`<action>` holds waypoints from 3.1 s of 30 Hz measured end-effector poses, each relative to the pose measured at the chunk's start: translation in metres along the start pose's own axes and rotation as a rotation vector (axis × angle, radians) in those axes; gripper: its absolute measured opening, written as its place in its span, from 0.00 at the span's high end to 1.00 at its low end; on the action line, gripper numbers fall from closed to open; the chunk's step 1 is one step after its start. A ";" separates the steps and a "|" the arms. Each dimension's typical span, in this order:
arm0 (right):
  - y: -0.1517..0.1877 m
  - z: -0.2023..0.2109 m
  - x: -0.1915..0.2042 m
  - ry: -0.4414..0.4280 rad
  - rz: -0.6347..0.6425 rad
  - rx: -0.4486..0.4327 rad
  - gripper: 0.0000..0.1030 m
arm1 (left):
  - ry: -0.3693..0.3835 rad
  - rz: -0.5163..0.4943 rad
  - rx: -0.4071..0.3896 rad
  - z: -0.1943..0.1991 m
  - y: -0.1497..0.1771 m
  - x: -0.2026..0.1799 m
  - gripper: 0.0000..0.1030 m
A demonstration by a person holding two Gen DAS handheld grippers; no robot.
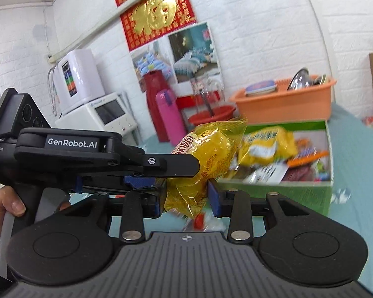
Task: Organize snacks
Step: 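Carry both yellow bags into the green box and open both grippers, then grasp the orange-filled clear bag with the left gripper while the right grasps a red-white candy bag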
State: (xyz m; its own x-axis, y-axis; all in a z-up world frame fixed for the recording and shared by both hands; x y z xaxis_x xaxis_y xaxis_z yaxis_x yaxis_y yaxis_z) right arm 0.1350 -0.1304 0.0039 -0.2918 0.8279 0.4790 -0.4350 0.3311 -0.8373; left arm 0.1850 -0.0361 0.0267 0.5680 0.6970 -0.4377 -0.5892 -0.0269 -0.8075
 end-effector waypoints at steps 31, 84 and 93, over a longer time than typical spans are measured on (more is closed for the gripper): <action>-0.053 -0.072 -0.111 0.214 0.046 -0.005 0.05 | -0.130 0.001 0.023 -0.129 -0.046 0.040 0.00; 0.063 -0.052 -0.006 0.168 0.114 0.276 0.37 | -0.537 0.152 0.031 0.002 0.052 0.128 0.00; 0.066 -0.048 -0.009 0.161 0.096 0.279 0.37 | -0.603 0.029 0.074 -0.005 0.056 0.122 0.36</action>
State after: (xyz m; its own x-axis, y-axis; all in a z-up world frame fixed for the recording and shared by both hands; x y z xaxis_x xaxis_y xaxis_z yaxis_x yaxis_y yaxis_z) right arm 0.1498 -0.0945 -0.0683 -0.2140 0.9176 0.3350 -0.6353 0.1297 -0.7613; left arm 0.2240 0.0435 -0.0739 0.1384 0.9803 -0.1410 -0.6504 -0.0174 -0.7594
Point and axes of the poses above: each gripper's, at about its wrist camera, not at the fingertips, and z roughly against the way its jaws point, x to its left, y to its underside, the point moved 6 cm from there along -z, roughly the way its jaws point, and after that the axes turned 10 degrees about -z, right-handed, at the moved point
